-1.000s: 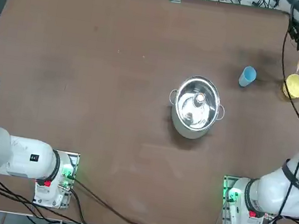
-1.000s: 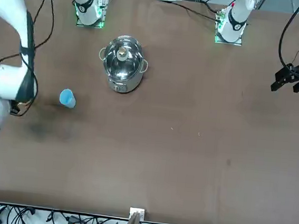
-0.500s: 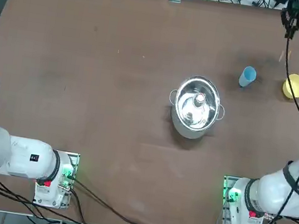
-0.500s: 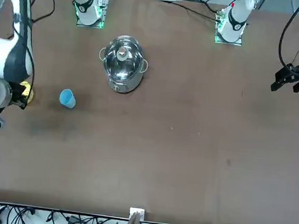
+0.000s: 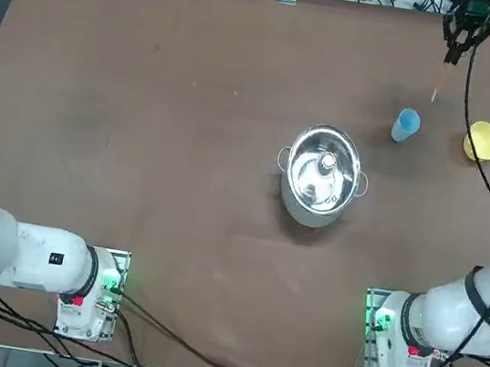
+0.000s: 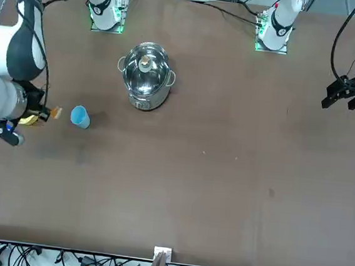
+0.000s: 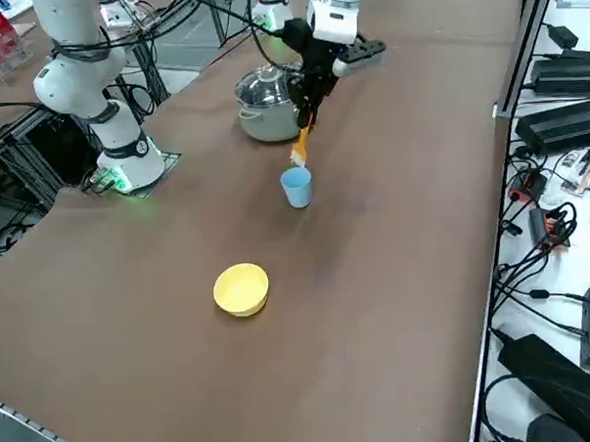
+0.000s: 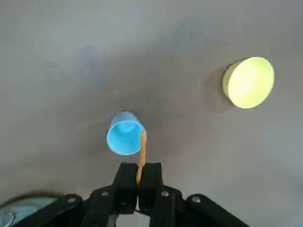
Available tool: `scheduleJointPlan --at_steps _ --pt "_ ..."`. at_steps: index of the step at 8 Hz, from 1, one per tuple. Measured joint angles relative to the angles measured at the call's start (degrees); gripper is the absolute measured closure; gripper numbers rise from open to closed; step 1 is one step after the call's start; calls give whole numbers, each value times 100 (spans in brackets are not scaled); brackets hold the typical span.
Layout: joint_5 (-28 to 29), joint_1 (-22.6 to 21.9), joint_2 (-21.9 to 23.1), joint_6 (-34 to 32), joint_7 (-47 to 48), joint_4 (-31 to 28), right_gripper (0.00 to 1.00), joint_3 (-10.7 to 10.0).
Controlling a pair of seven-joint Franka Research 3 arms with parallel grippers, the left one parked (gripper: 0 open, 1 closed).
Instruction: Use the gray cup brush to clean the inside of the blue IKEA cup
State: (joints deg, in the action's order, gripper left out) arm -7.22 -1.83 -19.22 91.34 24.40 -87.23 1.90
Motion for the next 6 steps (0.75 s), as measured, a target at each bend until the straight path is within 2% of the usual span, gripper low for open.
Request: scheduleJointPlan --at_steps 2,4,6 --pt "6 -1 561 1016 -275 -1163 95 112" --pt "7 5 1029 1896 -426 -2224 95 113" --pt "7 5 1175 2201 -447 -2630 95 121"
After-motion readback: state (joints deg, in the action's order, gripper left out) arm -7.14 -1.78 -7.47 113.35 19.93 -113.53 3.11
